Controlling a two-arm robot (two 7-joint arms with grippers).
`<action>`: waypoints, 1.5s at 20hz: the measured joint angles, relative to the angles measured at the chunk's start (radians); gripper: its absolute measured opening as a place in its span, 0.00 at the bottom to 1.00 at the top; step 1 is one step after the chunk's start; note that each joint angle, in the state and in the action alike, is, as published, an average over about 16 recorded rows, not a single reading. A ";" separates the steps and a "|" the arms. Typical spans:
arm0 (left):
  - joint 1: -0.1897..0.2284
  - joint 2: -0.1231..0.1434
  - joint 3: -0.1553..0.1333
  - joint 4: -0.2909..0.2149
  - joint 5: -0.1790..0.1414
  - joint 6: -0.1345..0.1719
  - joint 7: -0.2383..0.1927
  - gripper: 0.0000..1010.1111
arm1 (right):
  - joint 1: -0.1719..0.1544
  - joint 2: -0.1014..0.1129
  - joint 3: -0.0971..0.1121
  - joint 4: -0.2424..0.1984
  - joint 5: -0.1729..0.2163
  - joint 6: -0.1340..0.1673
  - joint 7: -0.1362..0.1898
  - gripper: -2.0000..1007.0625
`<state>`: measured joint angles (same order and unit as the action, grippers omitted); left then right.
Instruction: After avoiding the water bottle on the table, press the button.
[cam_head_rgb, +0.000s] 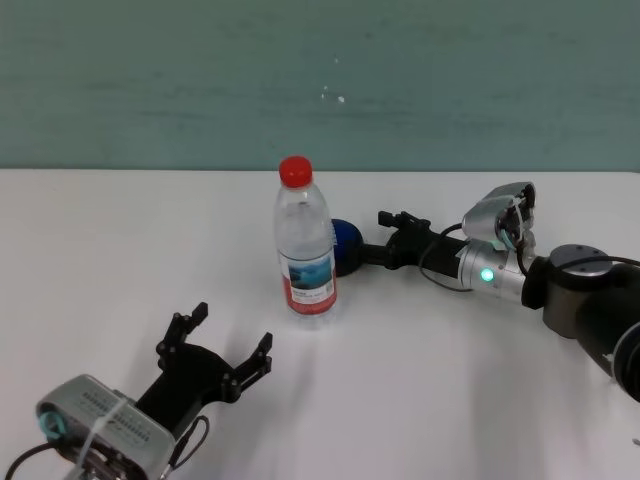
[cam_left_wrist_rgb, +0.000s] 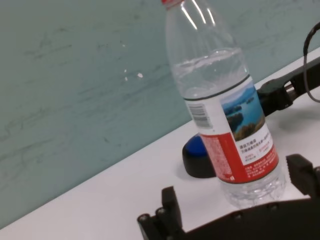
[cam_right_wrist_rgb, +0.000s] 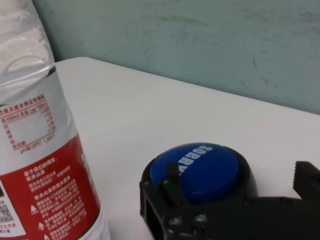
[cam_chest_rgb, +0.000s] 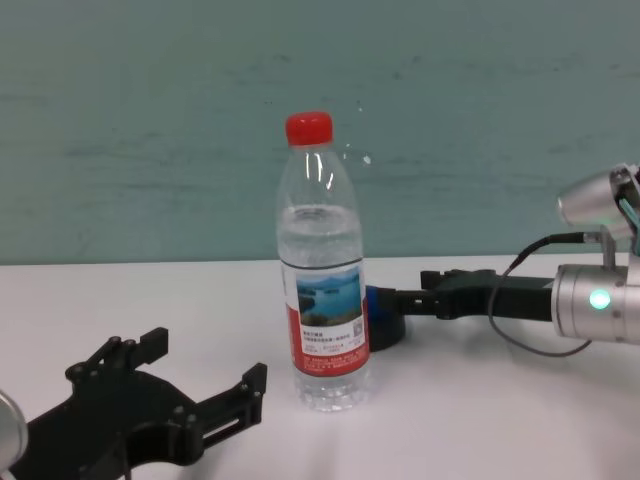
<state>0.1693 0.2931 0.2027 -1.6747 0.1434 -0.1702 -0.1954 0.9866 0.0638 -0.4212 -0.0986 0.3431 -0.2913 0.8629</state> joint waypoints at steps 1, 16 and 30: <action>0.000 0.000 0.000 0.000 0.000 0.000 0.000 0.99 | 0.001 -0.001 0.000 0.000 0.000 0.000 0.000 1.00; 0.000 0.000 0.000 0.000 0.000 0.000 0.000 0.99 | 0.011 -0.004 -0.003 0.001 -0.003 -0.001 0.003 1.00; 0.000 0.000 0.000 0.000 0.000 0.000 0.000 0.99 | -0.145 0.105 -0.010 -0.360 0.045 0.114 -0.085 1.00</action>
<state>0.1692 0.2931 0.2026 -1.6746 0.1434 -0.1703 -0.1954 0.8420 0.1691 -0.4310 -0.4584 0.3882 -0.1769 0.7783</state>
